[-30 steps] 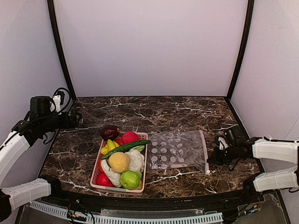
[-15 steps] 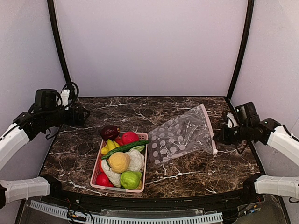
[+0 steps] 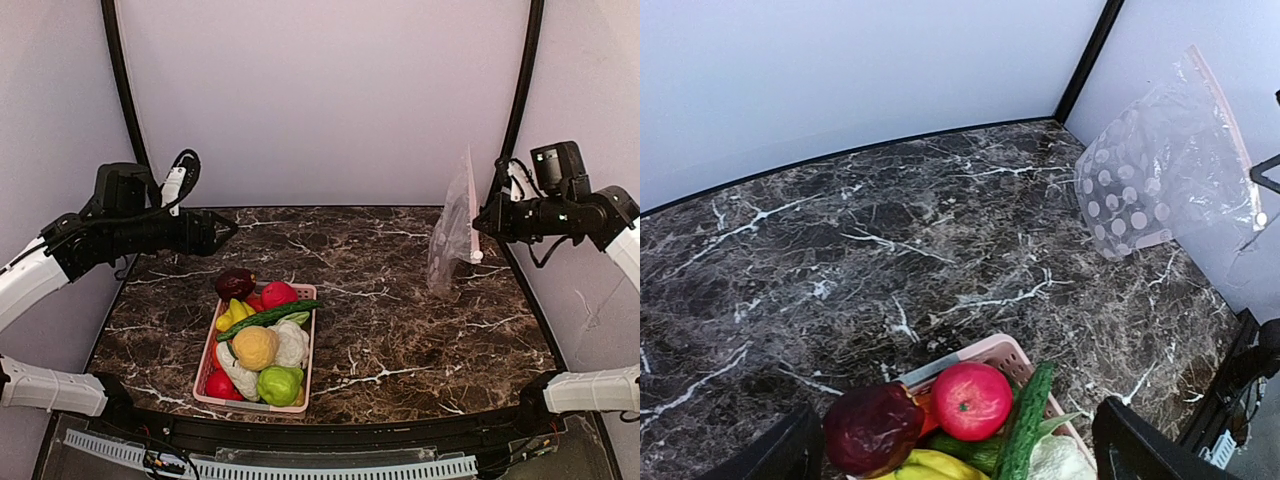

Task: Place the food in the zip-top bag and seal the zipper
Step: Pick up the zipper food storage bag from the center of the board, then pass from the right arm to the left

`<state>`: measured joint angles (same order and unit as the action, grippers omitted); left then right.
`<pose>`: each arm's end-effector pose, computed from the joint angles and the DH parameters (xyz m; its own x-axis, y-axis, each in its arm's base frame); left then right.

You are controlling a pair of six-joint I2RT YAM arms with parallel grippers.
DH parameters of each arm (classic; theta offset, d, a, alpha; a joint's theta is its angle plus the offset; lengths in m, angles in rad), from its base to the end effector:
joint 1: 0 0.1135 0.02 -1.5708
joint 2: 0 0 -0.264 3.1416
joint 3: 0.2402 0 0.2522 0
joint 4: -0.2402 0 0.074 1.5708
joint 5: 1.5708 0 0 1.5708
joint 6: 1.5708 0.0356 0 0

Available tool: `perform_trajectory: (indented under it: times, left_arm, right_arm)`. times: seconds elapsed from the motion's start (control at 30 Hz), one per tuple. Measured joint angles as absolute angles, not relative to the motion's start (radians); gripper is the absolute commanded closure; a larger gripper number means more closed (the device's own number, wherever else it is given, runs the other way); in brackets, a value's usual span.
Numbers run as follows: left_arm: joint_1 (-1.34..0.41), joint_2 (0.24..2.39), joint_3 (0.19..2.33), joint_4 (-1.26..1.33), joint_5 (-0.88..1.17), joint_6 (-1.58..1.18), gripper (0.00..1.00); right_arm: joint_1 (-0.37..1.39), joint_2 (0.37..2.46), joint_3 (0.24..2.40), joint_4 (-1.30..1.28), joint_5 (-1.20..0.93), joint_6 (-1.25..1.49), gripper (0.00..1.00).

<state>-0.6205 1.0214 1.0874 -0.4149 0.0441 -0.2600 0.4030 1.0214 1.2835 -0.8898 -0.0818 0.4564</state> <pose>0.1826 -0.1324 0.3772 -0.4268 -0.0107 -0.9043 0.5224 0.8133 -0.2562 0.1753 0.0779 0.3958 -0.6840 0.1859 -0.7054 -0.1674 0.9012 0.3998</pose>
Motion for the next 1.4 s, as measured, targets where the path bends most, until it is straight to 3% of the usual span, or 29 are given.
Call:
perform_trajectory:
  times: [0.7, 1.07, 1.4]
  left_arm:
    - [-0.903, 1.047, 0.889, -0.071, 0.033, -0.606, 0.07]
    - [-0.915, 1.193, 0.860, 0.148, 0.025, -0.780, 0.06]
    - [-0.915, 1.291, 0.881, 0.169, -0.025, -0.831, 0.09]
  right_arm:
    - [0.886, 1.375, 1.122, -0.515, -0.044, 0.646, 1.00]
    - [1.051, 1.475, 1.170, -0.459, 0.030, 0.659, 1.00]
    - [1.143, 1.530, 1.237, -0.444, 0.091, 0.636, 1.00]
